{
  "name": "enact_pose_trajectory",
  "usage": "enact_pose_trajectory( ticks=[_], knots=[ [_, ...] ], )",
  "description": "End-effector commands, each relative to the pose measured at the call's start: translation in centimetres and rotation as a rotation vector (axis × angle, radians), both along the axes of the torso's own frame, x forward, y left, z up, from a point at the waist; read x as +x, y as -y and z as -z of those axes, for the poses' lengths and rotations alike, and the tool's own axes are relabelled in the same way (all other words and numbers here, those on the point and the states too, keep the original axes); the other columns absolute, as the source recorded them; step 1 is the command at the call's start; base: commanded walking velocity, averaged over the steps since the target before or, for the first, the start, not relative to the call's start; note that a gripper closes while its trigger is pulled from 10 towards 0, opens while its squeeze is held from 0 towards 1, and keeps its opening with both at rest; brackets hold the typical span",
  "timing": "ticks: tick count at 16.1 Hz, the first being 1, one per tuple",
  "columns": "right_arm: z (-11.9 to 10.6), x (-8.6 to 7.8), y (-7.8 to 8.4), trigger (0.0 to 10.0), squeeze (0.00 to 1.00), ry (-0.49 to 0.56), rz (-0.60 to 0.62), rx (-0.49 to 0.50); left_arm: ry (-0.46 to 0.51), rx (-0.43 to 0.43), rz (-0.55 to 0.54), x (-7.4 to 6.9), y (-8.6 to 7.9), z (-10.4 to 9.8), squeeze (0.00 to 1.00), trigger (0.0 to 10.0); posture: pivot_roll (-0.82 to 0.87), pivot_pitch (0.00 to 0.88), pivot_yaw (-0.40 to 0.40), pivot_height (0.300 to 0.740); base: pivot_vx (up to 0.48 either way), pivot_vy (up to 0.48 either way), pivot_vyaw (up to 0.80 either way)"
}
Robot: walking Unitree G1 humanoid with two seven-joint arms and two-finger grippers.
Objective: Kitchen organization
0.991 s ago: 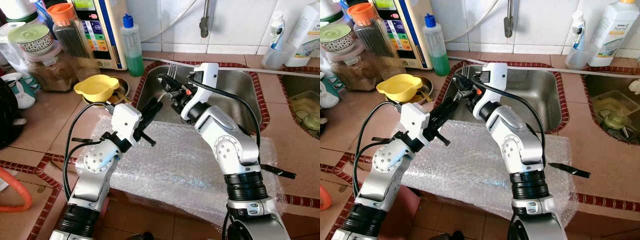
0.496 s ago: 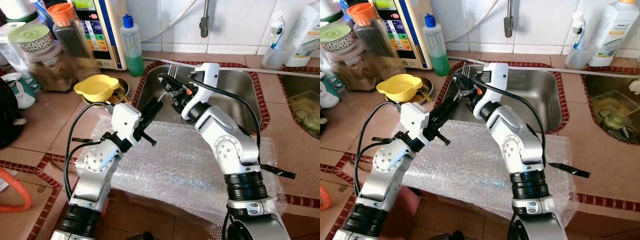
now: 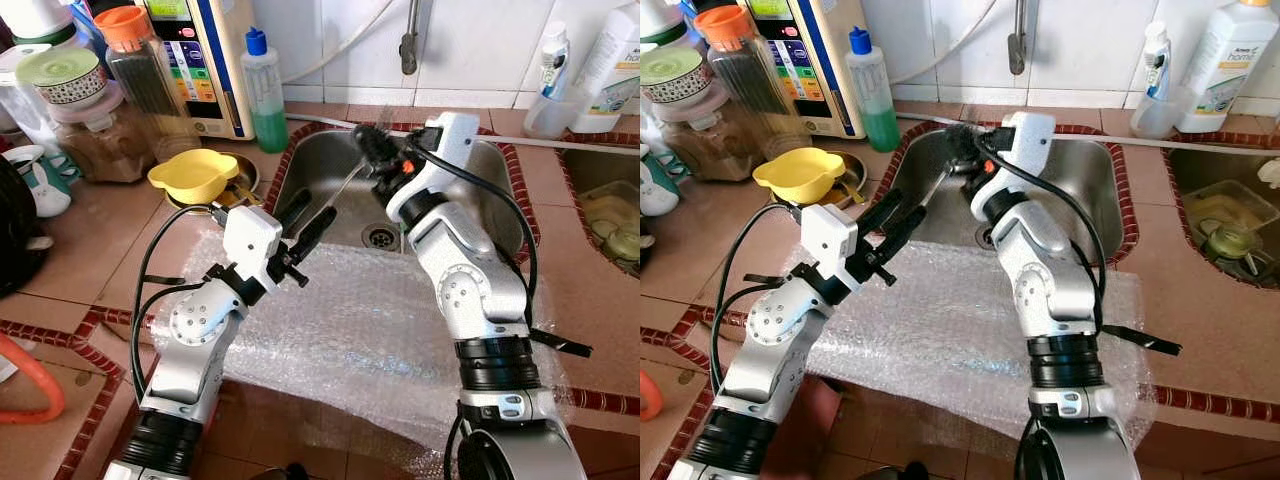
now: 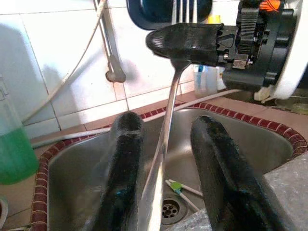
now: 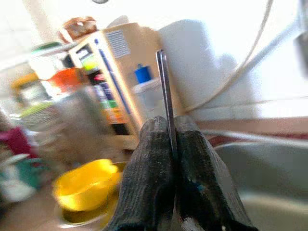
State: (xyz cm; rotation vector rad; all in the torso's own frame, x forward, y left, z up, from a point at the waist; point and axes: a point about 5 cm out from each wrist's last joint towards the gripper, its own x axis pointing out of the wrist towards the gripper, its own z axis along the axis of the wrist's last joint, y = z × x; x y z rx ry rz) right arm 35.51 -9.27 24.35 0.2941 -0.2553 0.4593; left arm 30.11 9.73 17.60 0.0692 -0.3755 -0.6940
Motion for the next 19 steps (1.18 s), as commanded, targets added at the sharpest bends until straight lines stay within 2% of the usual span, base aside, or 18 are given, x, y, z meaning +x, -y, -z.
enact_pose_trajectory(
  ticks=[1,2,4,5,7,9,10,11,14,16,17,18,19],
  knots=[
    [-0.9,0.3,0.5,0.0,0.00,0.053,0.054,-0.031,0.003,0.010,-0.020,0.0,-0.6,-0.1,1.00,10.0,-0.21,0.120,0.118,0.740,0.000,0.000,0.00],
    [-0.9,0.6,1.8,0.0,0.00,0.083,0.138,-0.103,-0.010,0.020,-0.035,0.2,-0.9,0.1,1.00,10.0,-0.21,0.120,0.117,0.740,0.000,0.000,0.00],
    [-0.3,1.0,2.9,0.0,0.00,0.086,0.180,-0.182,-0.049,0.034,-0.059,0.6,-1.3,0.5,1.00,10.0,-0.20,0.121,0.117,0.740,0.000,0.000,0.00],
    [0.3,1.1,3.5,0.0,0.00,0.098,0.204,-0.272,-0.075,0.020,-0.067,0.8,-1.6,0.6,1.00,10.0,-0.20,0.123,0.118,0.740,0.000,0.000,0.00],
    [1.4,1.2,4.0,0.0,0.00,0.093,0.216,-0.372,-0.084,0.027,-0.094,1.4,-2.2,0.5,1.00,10.0,-0.20,0.124,0.120,0.740,0.000,0.000,0.00],
    [3.4,1.5,6.0,0.0,0.00,0.040,0.261,-0.433,-0.114,0.080,-0.091,1.8,-2.8,0.8,1.00,10.0,-0.20,0.123,0.121,0.740,0.000,0.000,0.00],
    [3.8,1.5,6.3,0.0,0.00,0.030,0.269,-0.446,-0.128,0.083,-0.087,1.8,-2.9,0.9,1.00,10.0,-0.21,0.123,0.124,0.740,0.000,0.000,0.00],
    [4.5,1.5,7.2,0.0,0.00,0.027,0.291,-0.506,-0.160,0.113,-0.082,2.0,-3.2,1.2,1.00,10.0,-0.21,0.123,0.124,0.740,0.000,0.000,0.00],
    [6.2,1.5,8.5,0.0,0.00,0.015,0.321,-0.638,-0.176,0.130,-0.076,2.1,-3.5,1.3,1.00,10.0,-0.20,0.116,0.138,0.740,0.000,0.000,0.00],
    [7.7,1.5,9.7,0.2,0.00,-0.050,0.352,-0.679,-0.180,0.134,-0.074,2.1,-3.5,1.4,1.00,10.0,-0.20,0.118,0.139,0.740,0.000,0.000,0.00],
    [8.5,1.5,10.5,6.1,0.00,-0.099,0.378,-0.716,-0.184,0.138,-0.072,2.1,-3.5,1.5,1.00,10.0,-0.20,0.118,0.139,0.740,0.000,0.000,0.00],
    [9.1,1.4,11.1,10.0,0.00,-0.132,0.396,-0.733,-0.189,0.141,-0.068,2.0,-3.4,1.6,1.00,10.0,-0.20,0.119,0.139,0.740,0.000,0.000,0.00],
    [9.6,1.3,11.7,10.0,0.49,-0.160,0.414,-0.733,-0.194,0.145,-0.065,1.8,-3.3,1.7,1.00,10.0,-0.20,0.121,0.140,0.740,0.000,0.000,0.00]
  ],
)
